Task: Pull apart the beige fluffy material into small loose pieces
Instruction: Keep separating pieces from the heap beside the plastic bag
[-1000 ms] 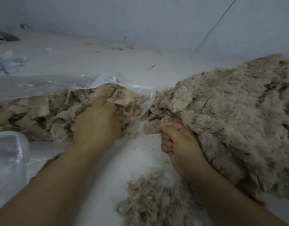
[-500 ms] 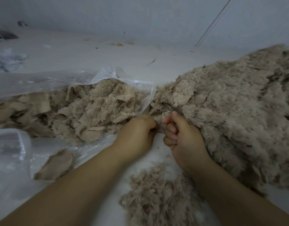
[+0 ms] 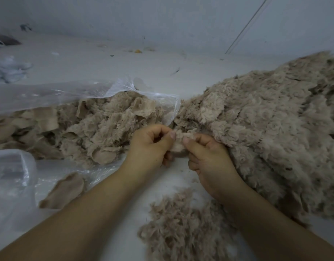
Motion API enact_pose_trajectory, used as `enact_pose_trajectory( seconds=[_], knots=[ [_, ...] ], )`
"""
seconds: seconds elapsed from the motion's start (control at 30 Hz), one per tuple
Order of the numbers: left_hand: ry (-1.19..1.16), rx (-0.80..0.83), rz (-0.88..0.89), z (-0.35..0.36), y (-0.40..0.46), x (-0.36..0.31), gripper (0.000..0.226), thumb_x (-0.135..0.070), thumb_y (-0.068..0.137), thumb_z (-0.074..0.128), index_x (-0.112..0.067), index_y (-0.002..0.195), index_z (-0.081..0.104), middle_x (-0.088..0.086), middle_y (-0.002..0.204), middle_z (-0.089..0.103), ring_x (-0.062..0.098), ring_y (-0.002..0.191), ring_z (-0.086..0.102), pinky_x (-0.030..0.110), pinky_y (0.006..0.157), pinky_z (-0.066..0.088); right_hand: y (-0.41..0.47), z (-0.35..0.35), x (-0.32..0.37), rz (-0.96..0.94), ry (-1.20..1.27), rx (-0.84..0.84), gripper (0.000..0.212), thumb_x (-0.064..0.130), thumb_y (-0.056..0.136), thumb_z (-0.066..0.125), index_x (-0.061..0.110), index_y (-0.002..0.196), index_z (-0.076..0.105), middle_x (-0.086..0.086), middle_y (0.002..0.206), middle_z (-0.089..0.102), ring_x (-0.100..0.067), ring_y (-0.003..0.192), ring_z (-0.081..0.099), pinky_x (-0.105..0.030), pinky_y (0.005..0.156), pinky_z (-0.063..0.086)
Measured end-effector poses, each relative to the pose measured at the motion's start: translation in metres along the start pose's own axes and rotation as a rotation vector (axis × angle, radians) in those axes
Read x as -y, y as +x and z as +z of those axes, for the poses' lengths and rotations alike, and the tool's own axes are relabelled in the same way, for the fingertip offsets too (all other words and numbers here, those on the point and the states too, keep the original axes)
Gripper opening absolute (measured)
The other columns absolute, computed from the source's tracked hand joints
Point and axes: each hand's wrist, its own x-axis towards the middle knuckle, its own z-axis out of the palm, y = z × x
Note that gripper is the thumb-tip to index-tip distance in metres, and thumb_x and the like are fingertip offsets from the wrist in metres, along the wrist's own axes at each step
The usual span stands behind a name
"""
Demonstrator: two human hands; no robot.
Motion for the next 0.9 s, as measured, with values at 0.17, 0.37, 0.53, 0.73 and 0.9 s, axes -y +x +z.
enact_pose_trajectory(
  seconds=[0.17,0.37,0.53,0.73,0.9],
  knots=[
    [-0.044,0.008,-0.092,-0.0006,0.0016,0.0003,0.017,-0.013,0.096,0.057,0.000,0.085,0.057,0.017,0.055,0.054,0.017,0.036,0.049,0.021,0.035,0.038,0.0000,0.0016,0.0003,-0.034,0.076,0.030,0.044,0.021,0.100,0.051,0.025,0.059,0.068,0.008,0.047,0.028,-0.004,0.040,0.021,-0.017,0.037,0.024],
    [-0.009,0.191,-0.142,0.0039,-0.0035,-0.0043,0.009,-0.011,0.088,0.069,-0.011,0.088,0.060,0.012,0.056,0.065,0.017,0.039,0.055,0.021,0.035,0.042,-0.0025,-0.0005,-0.0003,-0.039,0.102,0.111,0.044,0.036,0.092,0.060,-0.008,0.085,0.058,-0.005,0.053,0.058,-0.013,0.043,0.053,-0.020,0.045,0.046],
    [-0.088,0.177,-0.126,0.0014,-0.0034,-0.0043,0.015,-0.016,0.093,0.062,-0.001,0.092,0.062,0.022,0.063,0.064,0.022,0.042,0.057,0.024,0.038,0.045,-0.0064,0.0012,0.0017,-0.141,0.039,0.235,0.024,0.032,0.087,0.065,0.015,0.071,0.068,-0.006,0.056,0.062,-0.010,0.044,0.055,-0.014,0.044,0.041],
    [-0.186,0.074,-0.120,0.0001,-0.0034,-0.0016,0.032,-0.022,0.097,0.055,0.000,0.075,0.065,0.016,0.055,0.061,0.022,0.039,0.052,0.026,0.037,0.042,-0.0041,-0.0014,-0.0005,-0.107,-0.048,0.122,0.020,0.039,0.078,0.069,0.026,0.063,0.068,0.012,0.046,0.046,-0.001,0.039,0.032,-0.016,0.041,0.031],
    [-0.184,0.109,-0.109,0.0006,-0.0030,-0.0003,0.027,-0.028,0.092,0.060,-0.006,0.078,0.066,0.016,0.059,0.062,0.023,0.041,0.053,0.028,0.039,0.043,-0.0054,0.0011,0.0004,-0.105,-0.024,0.141,0.022,0.036,0.082,0.066,0.026,0.061,0.069,0.012,0.047,0.050,0.000,0.039,0.038,-0.014,0.041,0.032]
  ],
)
